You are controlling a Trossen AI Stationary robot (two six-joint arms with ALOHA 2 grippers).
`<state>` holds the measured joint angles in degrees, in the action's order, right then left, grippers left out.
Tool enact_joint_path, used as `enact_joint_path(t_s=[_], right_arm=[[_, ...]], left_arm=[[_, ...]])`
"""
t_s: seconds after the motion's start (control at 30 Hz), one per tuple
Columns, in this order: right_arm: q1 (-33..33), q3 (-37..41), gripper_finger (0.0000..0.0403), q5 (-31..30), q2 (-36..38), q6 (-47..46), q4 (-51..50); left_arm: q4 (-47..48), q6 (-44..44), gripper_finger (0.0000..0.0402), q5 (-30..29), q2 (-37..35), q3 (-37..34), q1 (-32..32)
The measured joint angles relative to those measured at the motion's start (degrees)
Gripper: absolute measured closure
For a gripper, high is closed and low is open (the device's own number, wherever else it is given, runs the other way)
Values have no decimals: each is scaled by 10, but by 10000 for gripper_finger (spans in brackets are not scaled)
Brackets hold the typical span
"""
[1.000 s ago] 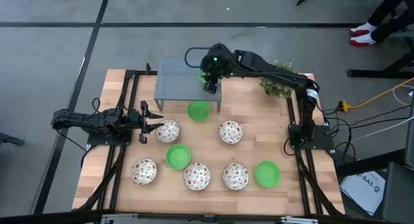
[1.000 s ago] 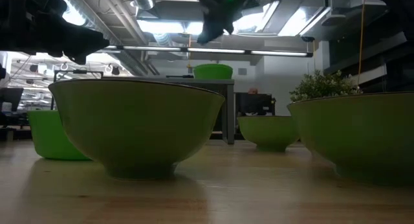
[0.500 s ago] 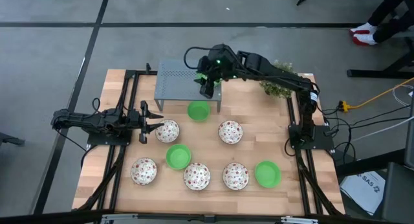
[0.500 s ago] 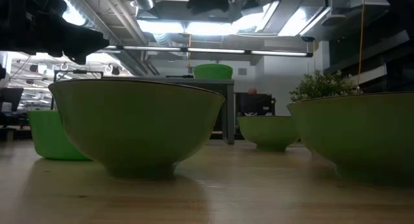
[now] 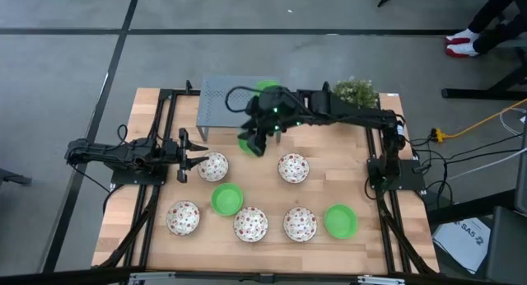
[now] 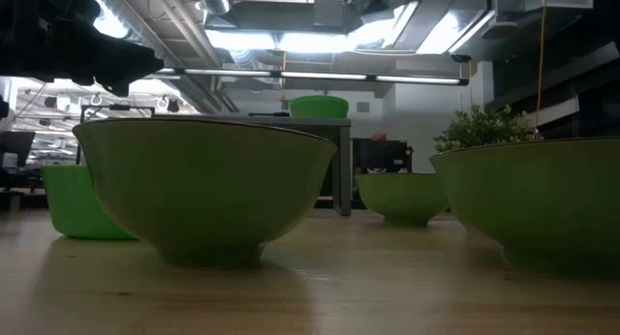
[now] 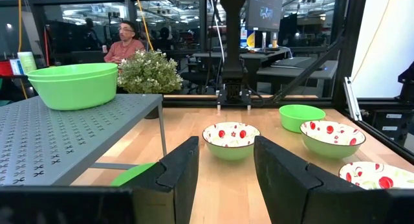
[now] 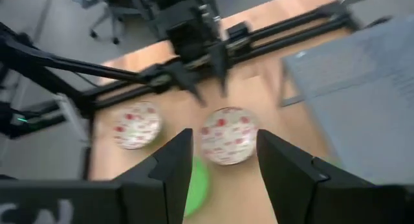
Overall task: Pick & Place Mini bowls
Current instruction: Put the white patterned bowl on the shelf
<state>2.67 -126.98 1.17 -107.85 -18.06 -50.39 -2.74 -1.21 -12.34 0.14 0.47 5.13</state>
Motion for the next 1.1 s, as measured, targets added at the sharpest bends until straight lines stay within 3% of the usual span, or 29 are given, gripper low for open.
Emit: enact_joint_path(t_s=[0.23,0.47,0.73,0.9,1.1], right_arm=[[-54,0,232,1,0,-178,-30],[-128,0,232,76,0,-375,-148],[-207,0,232,62,0,-605,-283],[-230,22,232,16,-1,-667,-329],[-230,105,232,-12,-3,-692,-323]], left_arm=[[0,0,258,0,0,0,0],[0,0,258,0,0,0,0],[0,0,258,0,0,0,0],[0,0,258,0,0,0,0],[0,0,258,0,0,0,0]])
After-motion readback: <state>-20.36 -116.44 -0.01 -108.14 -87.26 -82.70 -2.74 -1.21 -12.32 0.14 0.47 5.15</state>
